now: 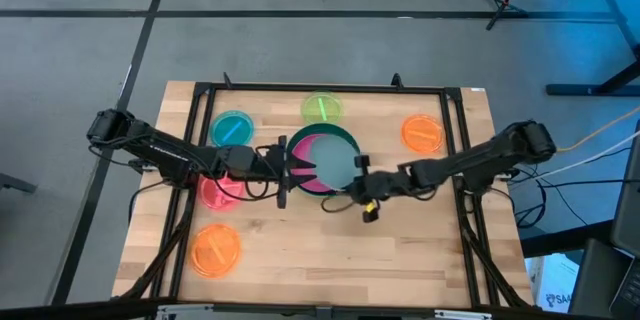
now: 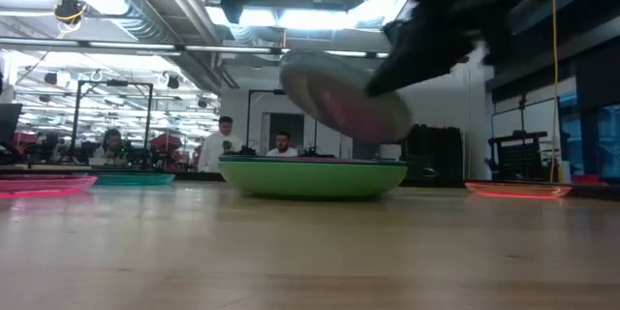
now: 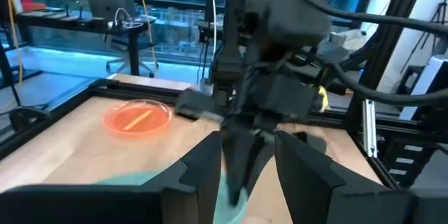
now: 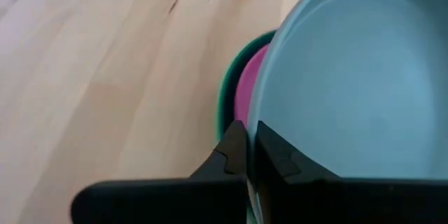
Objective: Stack plastic plates
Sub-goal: Stack the gray plate on top of the pink plate, then stack the top orange plate on top of the gray plate
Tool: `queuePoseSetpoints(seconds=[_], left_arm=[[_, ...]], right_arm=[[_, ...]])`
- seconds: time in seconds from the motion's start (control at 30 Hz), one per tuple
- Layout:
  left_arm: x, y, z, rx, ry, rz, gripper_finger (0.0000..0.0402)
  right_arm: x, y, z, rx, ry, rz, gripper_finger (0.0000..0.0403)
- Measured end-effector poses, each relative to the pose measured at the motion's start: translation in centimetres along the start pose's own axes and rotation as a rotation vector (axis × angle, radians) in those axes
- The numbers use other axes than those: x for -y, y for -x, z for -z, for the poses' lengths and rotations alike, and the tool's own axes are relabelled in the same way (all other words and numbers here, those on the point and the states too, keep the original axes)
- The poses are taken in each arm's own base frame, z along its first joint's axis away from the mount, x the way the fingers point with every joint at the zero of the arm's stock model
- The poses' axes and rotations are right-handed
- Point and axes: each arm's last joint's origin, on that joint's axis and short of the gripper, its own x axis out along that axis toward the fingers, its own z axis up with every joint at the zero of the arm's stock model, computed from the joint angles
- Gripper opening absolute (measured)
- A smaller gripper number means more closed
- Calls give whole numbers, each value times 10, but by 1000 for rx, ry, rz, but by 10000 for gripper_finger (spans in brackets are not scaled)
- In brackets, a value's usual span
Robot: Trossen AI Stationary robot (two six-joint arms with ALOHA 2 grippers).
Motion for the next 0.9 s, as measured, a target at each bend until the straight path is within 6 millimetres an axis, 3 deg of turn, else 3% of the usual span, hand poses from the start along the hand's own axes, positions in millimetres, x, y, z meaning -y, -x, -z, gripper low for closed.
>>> queuePoseSetpoints(seconds=[0.3, 0.53, 0.73, 0.9], left_arm=[[0, 0, 1, -3, 0, -1, 127], [0, 0, 1, -5, -1, -1, 127], [0, 0, 1, -6, -1, -1, 127], [0, 0, 1, -7, -1, -2, 127]], right_arm=[[22, -39, 13, 36, -42, 3, 1], [17, -49, 21, -10, -53, -11, 4], [20, -50, 22, -19, -107, -5, 74], [25, -34, 6, -51, -79, -17, 136]])
